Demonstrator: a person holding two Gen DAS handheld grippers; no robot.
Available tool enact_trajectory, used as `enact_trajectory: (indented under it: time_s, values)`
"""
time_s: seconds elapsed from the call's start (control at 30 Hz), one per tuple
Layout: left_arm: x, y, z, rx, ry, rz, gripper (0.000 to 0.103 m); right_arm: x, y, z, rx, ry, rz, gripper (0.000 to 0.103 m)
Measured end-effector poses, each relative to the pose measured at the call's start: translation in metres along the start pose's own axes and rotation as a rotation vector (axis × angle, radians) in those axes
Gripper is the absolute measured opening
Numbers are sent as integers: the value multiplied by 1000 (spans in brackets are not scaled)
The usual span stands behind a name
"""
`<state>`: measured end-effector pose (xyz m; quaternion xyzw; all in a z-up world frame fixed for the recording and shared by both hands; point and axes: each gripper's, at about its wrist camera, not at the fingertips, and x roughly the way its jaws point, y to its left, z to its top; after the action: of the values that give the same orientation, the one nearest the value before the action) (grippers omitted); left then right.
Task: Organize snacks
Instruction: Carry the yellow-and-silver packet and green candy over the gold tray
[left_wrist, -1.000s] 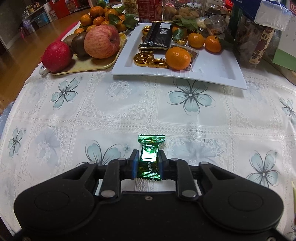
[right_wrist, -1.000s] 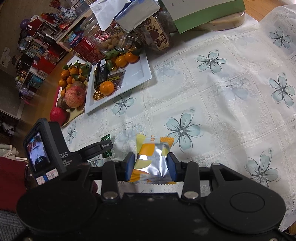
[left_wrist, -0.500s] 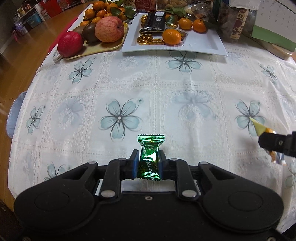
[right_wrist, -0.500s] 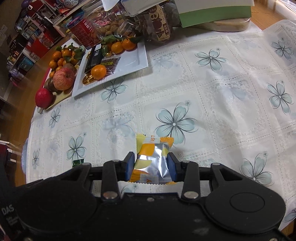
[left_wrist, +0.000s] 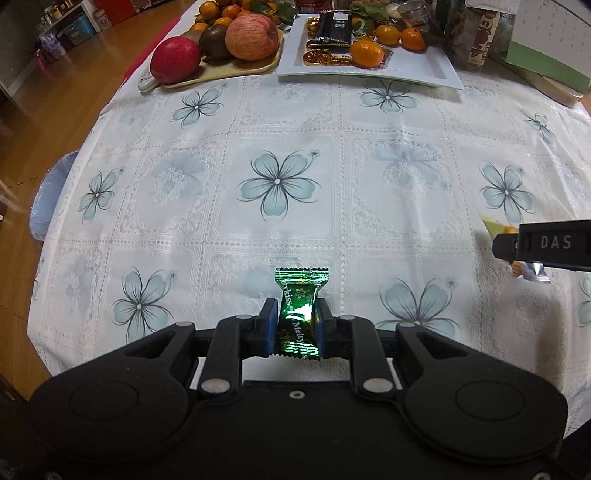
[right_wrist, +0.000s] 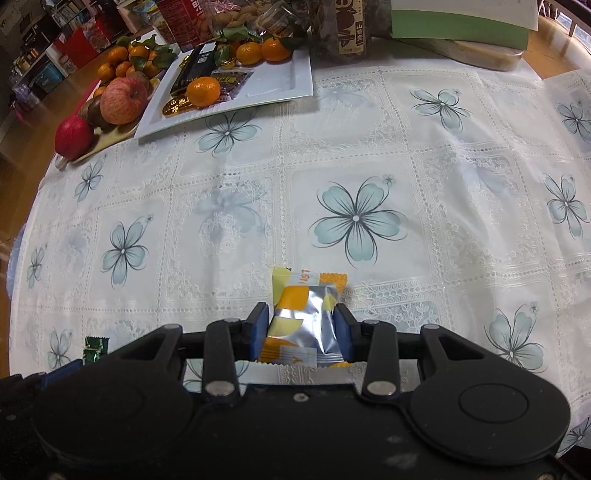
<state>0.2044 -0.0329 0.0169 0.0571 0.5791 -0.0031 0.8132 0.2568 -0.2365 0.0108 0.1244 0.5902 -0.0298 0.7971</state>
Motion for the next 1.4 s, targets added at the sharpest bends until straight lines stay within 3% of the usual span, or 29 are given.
enact_trajectory:
  time_s: [0.23, 0.43, 0.8, 0.83, 0.87, 0.9, 1.2, 1.4]
  values:
    - [-16, 3, -13, 8, -51, 4, 27, -6, -3, -12, -22, -27, -42, 40]
    - [-23, 6, -38, 12, -65, 3, 27, -32, -10, -30, 7, -114, -52, 40]
    - [-28, 3, -87, 24, -58, 0, 27, -58, 1, -117, -55, -212, -57, 40]
    - [-29, 2, -90, 27, -60, -2, 27, -60, 2, -122, -68, -227, -63, 32]
    - [-29, 1, -93, 28, -62, -3, 27, -61, 4, -127, -81, -237, -63, 16]
    - [-30, 1, -96, 30, -66, -5, 27, -64, 4, -132, -89, -243, -54, 16]
    - [-30, 7, -112, 2, -54, -19, 27, -75, -6, -164, 12, -245, 31, 16]
    - [-29, 15, -113, -28, -43, -21, 27, -91, -43, -163, 157, -306, 18, 16]
